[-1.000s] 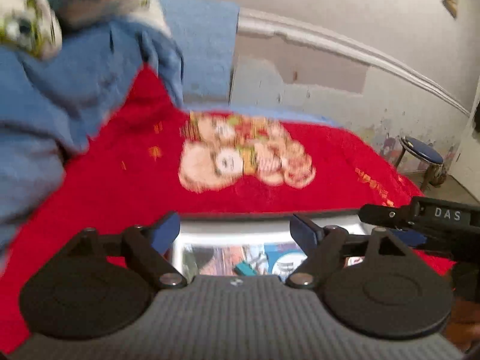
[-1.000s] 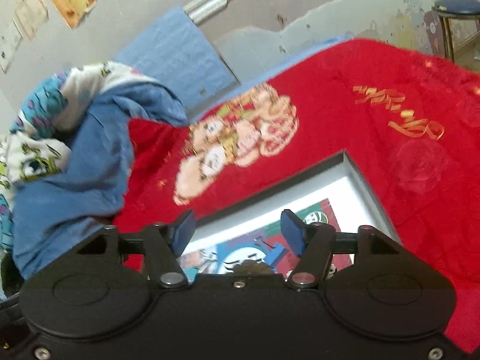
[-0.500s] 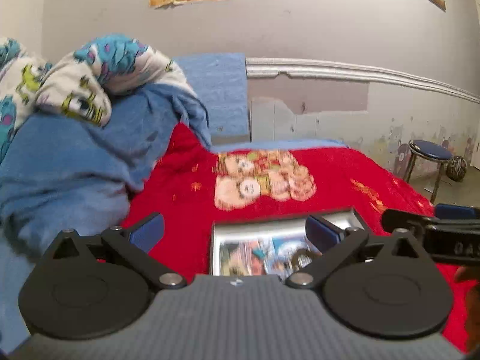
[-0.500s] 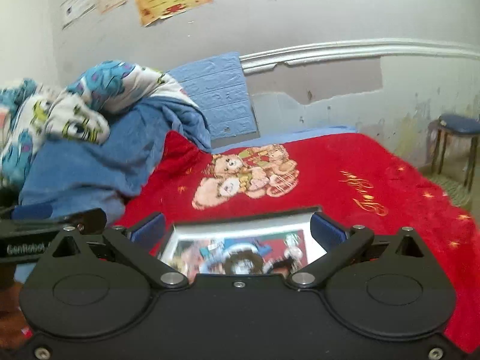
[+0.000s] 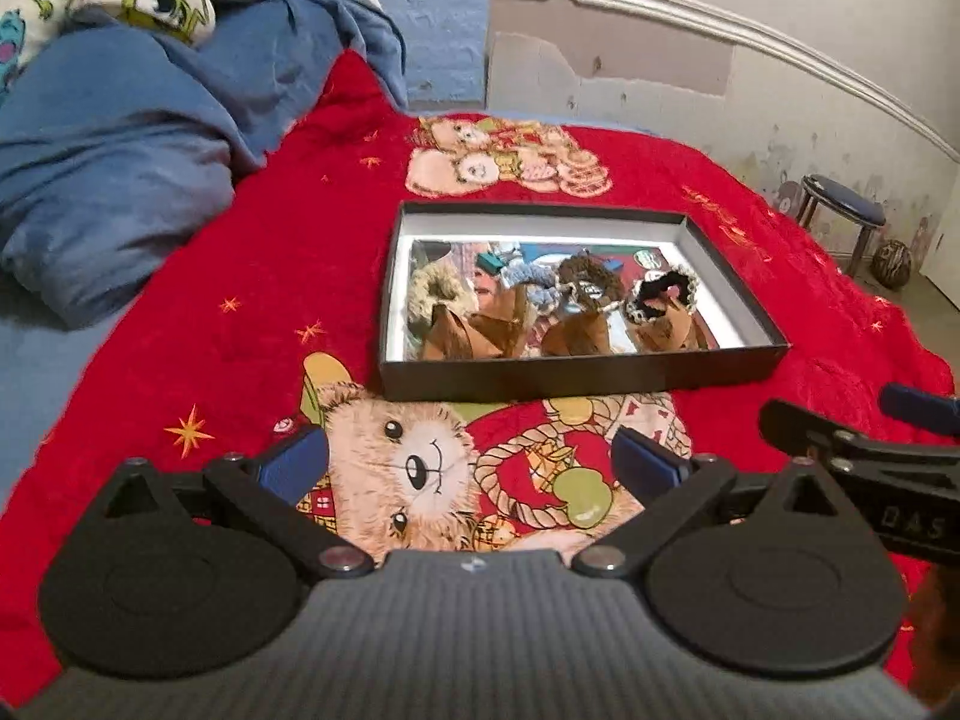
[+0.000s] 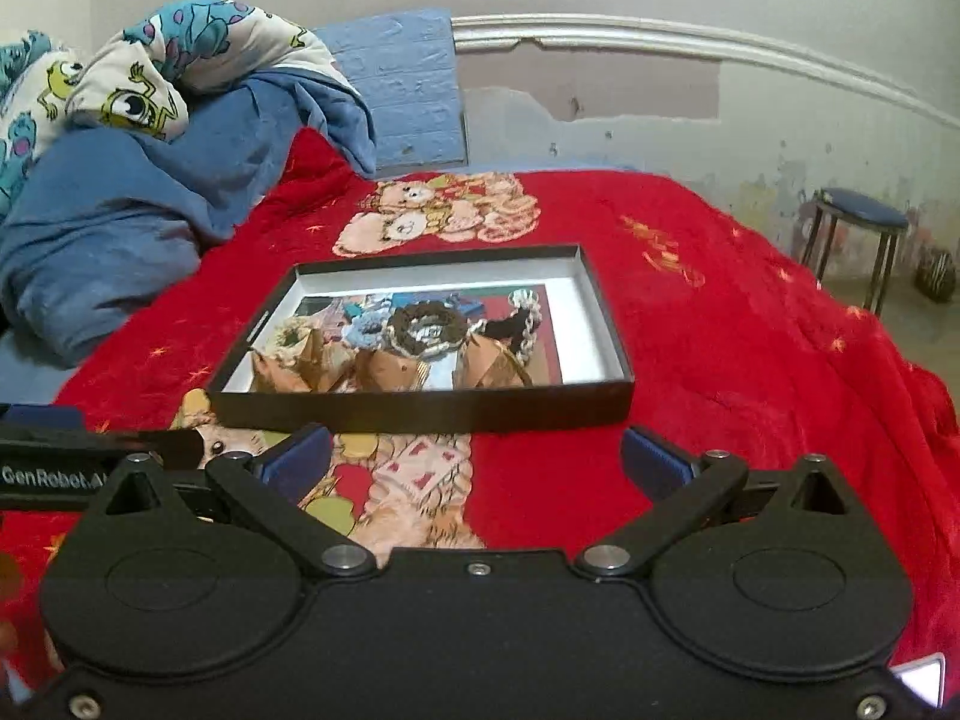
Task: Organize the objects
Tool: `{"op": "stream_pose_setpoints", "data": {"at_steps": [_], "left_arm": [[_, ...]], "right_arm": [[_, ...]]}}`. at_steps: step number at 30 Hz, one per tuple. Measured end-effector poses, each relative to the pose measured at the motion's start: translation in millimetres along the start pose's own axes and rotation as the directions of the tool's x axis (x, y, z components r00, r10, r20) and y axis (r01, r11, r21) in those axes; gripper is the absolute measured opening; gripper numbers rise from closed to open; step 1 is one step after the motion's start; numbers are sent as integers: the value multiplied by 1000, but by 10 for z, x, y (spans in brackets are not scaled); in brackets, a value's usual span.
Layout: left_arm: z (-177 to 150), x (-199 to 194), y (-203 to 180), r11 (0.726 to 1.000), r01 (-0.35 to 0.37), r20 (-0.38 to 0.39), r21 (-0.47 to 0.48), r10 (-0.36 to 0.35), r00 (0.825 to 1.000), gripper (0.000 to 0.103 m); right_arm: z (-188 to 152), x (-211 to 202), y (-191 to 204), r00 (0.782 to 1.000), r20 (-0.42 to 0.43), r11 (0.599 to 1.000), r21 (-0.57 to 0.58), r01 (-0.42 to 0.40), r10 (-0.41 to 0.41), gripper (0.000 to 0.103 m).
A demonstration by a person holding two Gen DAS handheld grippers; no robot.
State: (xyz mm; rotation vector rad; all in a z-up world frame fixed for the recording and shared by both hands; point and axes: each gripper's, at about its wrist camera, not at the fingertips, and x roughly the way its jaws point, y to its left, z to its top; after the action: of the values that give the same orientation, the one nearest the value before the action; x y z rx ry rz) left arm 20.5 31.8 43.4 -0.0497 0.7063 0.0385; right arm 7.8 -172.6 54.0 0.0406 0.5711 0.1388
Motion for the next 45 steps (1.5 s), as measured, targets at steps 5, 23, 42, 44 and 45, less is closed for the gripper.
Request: {"op": "stream_pose_setpoints", "data": {"at_steps": [5, 23, 42, 44, 45], "left_arm": [[-56, 141, 21, 1000, 2, -25, 2, -2, 1000, 103], [-135, 298, 8, 1000, -2, -93, 12, 3, 996, 103], [-173, 374, -12, 999, -24, -121, 30, 28, 992, 103], [-180, 391, -9, 999, -26, -126, 30, 29, 992, 103], [-180, 397, -8, 999, -27, -128, 30, 31, 991, 103]], "right_arm": [[-86, 125, -9, 999, -21, 1000, 4, 27, -27, 103], [-127, 306, -89, 996, -87, 997, 66, 28, -22, 103], [-173, 399, -95, 994, -108, 997, 72, 33, -25, 103], [-186, 439, -121, 992, -120, 995, 91, 38, -27, 103], [-194, 455, -132, 992, -125, 995, 96, 37, -25, 103]]}}
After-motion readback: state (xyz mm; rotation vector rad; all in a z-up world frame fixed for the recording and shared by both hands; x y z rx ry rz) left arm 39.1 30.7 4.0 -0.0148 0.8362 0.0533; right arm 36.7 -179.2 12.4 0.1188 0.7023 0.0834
